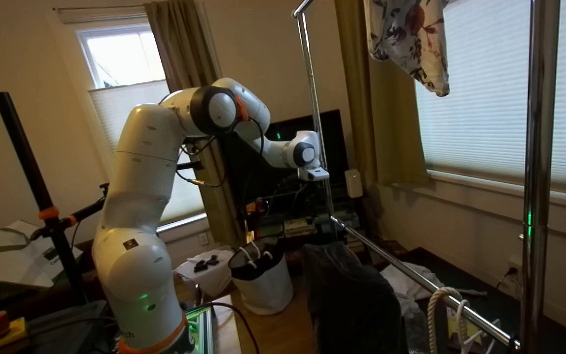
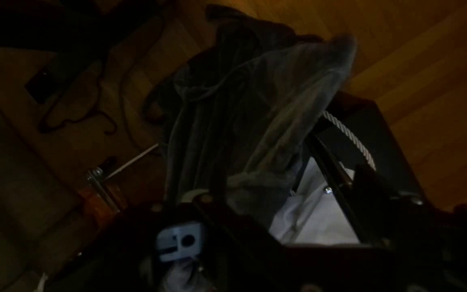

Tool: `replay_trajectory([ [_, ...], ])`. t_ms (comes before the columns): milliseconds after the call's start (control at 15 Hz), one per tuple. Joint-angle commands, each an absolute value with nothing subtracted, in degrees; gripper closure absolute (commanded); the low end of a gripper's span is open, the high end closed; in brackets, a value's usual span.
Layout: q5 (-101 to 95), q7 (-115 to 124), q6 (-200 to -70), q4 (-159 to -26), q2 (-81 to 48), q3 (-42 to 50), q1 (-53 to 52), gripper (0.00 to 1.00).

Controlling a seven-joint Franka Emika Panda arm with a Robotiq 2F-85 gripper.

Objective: Move the robe from the top to the bottom of the clothing rack

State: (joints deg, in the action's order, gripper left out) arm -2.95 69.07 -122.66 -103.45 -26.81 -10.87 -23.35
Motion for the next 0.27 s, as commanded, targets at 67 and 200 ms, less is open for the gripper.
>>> replay_trajectory([
  [67,-4.3,68.1,-124.2,-106.9,-21.3,-10.8,-23.6,0.11],
  [200,-4.9,67.9,-124.6,-109.9,-17.4,-11.2,-23.4,0.01],
])
